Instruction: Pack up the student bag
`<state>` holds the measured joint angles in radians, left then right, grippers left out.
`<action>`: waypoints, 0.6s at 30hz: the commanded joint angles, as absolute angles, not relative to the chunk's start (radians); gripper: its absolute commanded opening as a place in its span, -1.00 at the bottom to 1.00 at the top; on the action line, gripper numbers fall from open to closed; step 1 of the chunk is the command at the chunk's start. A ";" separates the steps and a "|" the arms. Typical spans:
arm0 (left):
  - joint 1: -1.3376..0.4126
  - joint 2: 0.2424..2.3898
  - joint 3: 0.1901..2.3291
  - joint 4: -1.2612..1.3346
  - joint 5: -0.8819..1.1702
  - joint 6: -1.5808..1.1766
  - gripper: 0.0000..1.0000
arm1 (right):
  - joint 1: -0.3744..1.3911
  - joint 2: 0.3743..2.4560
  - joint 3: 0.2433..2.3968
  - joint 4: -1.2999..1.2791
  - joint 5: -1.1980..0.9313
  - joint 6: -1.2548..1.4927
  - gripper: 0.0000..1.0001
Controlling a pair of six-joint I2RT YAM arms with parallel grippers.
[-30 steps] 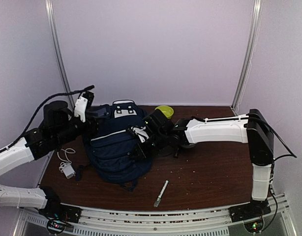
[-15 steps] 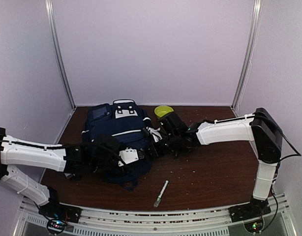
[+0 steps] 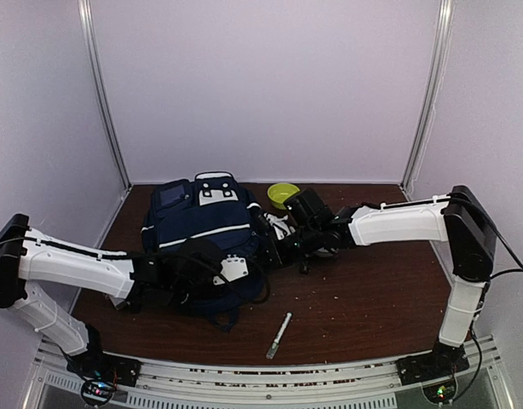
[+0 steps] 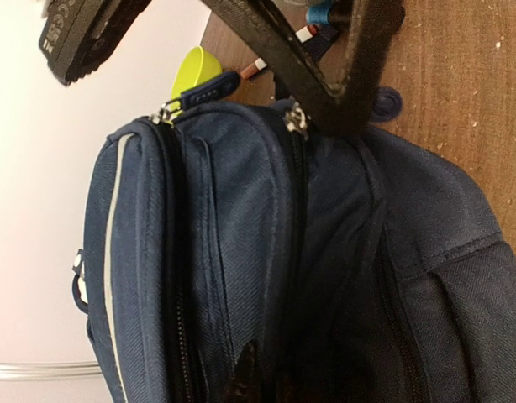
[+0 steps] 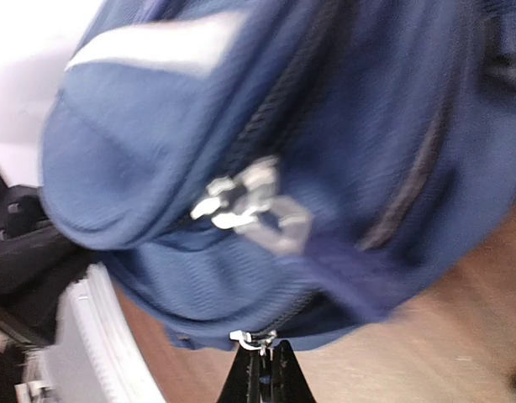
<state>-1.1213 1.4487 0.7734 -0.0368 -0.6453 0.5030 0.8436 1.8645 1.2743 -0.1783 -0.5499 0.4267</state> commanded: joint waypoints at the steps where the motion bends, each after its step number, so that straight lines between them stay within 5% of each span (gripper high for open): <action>1: -1.114 1.355 0.730 -0.168 -0.662 0.440 -1.00 | 0.811 1.811 1.333 -0.414 -0.279 0.279 -1.00; 18: -1.177 1.019 0.580 -0.314 -0.381 0.458 -1.00 | 0.619 2.036 1.758 -0.607 -0.048 0.156 -1.00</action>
<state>-1.1454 1.0813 0.6067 -0.1390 -0.4515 0.4690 0.7921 1.9839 1.6520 -0.5625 -0.3862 0.1478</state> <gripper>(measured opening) 0.041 0.042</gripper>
